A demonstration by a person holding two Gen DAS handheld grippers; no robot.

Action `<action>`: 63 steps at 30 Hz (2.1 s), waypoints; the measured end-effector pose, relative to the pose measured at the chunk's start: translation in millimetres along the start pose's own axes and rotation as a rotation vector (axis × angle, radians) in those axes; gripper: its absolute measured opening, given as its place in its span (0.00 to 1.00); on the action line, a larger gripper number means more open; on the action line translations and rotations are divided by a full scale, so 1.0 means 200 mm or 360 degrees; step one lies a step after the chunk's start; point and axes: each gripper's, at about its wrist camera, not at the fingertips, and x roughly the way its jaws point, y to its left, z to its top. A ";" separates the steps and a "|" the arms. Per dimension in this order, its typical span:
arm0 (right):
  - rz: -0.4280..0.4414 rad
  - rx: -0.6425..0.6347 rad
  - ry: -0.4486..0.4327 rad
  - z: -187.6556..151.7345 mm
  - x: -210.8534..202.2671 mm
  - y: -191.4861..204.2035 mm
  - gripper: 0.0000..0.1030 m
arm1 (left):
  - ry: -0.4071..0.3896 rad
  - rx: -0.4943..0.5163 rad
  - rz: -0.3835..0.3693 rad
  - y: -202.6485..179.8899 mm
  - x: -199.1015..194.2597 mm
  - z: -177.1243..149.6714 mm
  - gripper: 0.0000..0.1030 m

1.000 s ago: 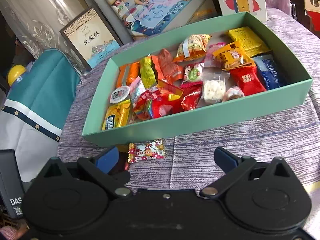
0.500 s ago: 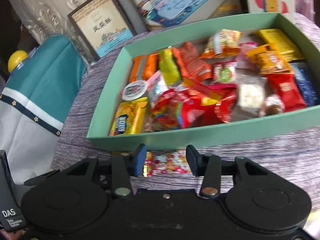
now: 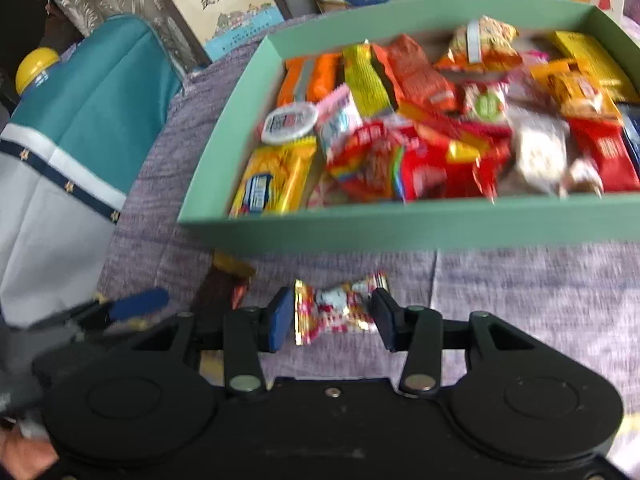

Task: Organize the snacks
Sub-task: 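Grasp the small pink-print candy with the right tool, then grasp the brown chocolate bar with the left tool while the right holds its candy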

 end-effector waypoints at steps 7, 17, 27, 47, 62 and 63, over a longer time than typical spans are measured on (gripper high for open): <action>0.0030 0.0014 0.0005 -0.02 -0.06 0.01 0.45 | -0.0007 0.0020 0.0000 0.01 -0.01 -0.01 0.84; 0.0082 0.0307 0.0091 -0.04 -0.02 -0.06 0.44 | -0.0025 0.0041 -0.0018 0.02 0.00 -0.01 0.87; -0.0147 0.0357 -0.0034 0.09 0.05 0.00 0.45 | -0.0040 0.0023 -0.0048 0.03 0.00 -0.01 0.91; -0.0177 -0.0013 0.0010 -0.09 -0.07 0.00 0.35 | -0.0060 0.0247 -0.0009 -0.07 0.01 -0.02 0.70; -0.0305 -0.0064 -0.0056 -0.12 -0.01 0.16 0.35 | -0.0012 0.0056 -0.0108 -0.01 -0.07 -0.05 0.36; -0.0336 -0.0148 -0.0065 -0.14 0.00 0.19 0.29 | -0.0011 0.0056 -0.0104 -0.01 -0.07 -0.05 0.37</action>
